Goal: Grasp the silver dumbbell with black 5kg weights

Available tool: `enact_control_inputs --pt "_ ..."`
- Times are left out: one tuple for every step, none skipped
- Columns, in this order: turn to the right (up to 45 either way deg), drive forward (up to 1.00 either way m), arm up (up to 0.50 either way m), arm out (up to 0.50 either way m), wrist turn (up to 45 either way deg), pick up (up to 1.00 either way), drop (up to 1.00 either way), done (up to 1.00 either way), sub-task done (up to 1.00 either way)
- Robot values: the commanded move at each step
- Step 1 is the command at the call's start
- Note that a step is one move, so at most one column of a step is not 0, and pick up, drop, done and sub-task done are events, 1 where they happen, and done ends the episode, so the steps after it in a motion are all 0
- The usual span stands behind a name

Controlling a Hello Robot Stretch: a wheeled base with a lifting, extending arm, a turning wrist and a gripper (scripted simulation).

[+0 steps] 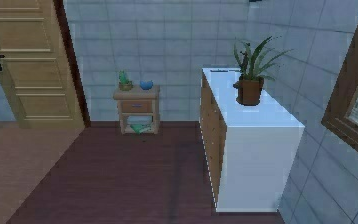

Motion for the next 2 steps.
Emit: enact_control_inputs --pt "0.0 0.0 0.5 0.0 0.0 0.0 0.0 0.0 0.0" --pt "0.0 0.0 0.38 0.0 0.0 0.0 0.0 0.0 0.0"
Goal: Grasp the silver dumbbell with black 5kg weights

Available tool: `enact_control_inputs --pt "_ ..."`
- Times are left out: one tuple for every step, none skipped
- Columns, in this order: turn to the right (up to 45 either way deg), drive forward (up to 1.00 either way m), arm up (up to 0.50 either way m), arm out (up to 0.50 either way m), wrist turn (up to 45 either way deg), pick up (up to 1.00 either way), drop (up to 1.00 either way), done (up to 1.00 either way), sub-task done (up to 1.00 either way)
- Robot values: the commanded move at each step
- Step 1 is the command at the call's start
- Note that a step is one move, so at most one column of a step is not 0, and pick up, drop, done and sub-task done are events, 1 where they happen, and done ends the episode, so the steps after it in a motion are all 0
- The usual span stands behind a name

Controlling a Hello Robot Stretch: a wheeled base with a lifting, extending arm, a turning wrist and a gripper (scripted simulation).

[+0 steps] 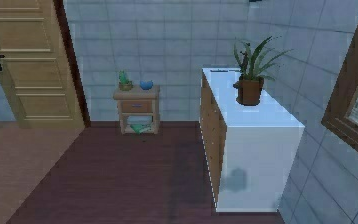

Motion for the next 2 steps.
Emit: enact_control_inputs --pt "0.0 0.0 0.0 0.0 45.0 0.0 0.0 0.0 0.0" --pt "0.0 0.0 0.0 0.0 45.0 0.0 0.0 0.0 0.0"
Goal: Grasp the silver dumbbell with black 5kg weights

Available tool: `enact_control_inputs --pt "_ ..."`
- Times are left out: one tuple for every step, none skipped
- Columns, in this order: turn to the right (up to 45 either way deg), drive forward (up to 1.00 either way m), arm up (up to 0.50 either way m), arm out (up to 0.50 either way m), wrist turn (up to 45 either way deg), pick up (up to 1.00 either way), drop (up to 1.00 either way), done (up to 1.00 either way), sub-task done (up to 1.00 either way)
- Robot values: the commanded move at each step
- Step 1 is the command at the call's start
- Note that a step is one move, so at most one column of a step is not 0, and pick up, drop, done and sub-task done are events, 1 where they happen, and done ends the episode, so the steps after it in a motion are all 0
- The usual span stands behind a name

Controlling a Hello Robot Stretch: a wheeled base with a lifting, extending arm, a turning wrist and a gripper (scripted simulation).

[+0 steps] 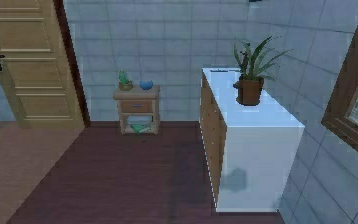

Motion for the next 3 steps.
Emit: enact_control_inputs --pt "0.0 0.0 0.0 0.0 45.0 0.0 0.0 0.0 0.0" --pt "0.0 0.0 0.0 0.0 45.0 0.0 0.0 0.0 0.0" --pt "0.0 0.0 0.0 0.0 6.0 0.0 0.0 0.0 0.0"
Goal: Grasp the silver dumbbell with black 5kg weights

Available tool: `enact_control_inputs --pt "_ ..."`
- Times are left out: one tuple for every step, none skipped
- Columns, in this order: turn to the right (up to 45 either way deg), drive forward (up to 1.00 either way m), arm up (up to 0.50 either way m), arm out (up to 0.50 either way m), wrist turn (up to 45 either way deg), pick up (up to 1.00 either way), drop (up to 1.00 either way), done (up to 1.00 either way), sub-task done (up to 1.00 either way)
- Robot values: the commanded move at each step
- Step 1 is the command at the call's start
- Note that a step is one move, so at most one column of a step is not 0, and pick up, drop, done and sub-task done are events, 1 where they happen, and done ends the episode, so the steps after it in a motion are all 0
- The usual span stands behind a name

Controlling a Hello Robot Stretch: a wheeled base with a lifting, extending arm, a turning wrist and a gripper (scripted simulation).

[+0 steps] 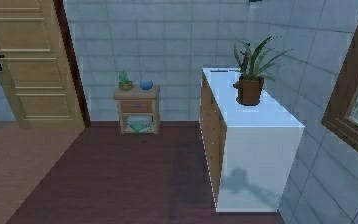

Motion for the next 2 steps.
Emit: enact_control_inputs --pt "0.0 0.0 0.0 0.0 0.0 1.0 0.0 0.0 0.0" --pt "0.0 0.0 0.0 0.0 0.0 0.0 0.0 1.0 0.0"
